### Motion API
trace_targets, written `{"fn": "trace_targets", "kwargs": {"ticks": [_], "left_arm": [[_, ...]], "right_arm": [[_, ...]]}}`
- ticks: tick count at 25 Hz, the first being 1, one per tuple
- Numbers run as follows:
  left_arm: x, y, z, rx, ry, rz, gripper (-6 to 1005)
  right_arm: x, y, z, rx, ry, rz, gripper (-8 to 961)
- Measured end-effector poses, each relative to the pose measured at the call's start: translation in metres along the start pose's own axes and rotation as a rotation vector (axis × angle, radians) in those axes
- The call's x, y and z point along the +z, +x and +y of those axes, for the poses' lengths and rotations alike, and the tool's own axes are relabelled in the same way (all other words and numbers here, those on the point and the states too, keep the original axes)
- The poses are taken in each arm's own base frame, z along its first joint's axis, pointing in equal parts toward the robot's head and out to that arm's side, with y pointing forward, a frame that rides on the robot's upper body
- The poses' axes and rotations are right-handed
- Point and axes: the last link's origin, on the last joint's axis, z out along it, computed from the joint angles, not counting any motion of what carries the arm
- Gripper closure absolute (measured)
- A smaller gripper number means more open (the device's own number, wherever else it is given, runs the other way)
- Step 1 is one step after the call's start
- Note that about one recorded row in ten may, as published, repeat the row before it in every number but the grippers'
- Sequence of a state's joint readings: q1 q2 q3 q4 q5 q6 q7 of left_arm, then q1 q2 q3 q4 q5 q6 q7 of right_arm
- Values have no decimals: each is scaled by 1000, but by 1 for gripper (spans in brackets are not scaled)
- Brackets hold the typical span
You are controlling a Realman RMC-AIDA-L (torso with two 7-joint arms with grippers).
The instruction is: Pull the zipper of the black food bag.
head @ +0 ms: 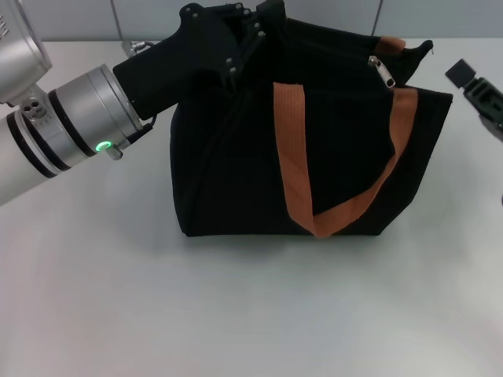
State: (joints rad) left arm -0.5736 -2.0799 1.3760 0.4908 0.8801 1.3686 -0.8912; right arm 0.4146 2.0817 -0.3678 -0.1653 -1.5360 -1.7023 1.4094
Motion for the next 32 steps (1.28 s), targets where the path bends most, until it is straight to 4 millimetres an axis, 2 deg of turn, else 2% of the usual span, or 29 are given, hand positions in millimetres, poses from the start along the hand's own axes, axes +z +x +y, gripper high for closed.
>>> {"fn": "trace_targets", "kwargs": {"ticks": [2,6,12,17,32], "left_arm": [[0,0,1,0,-2,-1,972],[0,-1,1,-1,-5,-3,972],[1,-1,2,-1,-8,-2,972],[1,0,2,0,-9,-1,972],[3,1,1,4,-12,1,972]], "right_arm": [[2,-3,9,-57,-68,-1,954],[3,-3,11,-95,-84,-6,953],[13,0,9,-117,-80,17,813],[17,3,6,-109,-64,26,646],[25,11,0,-49,-28,82,644]]}}
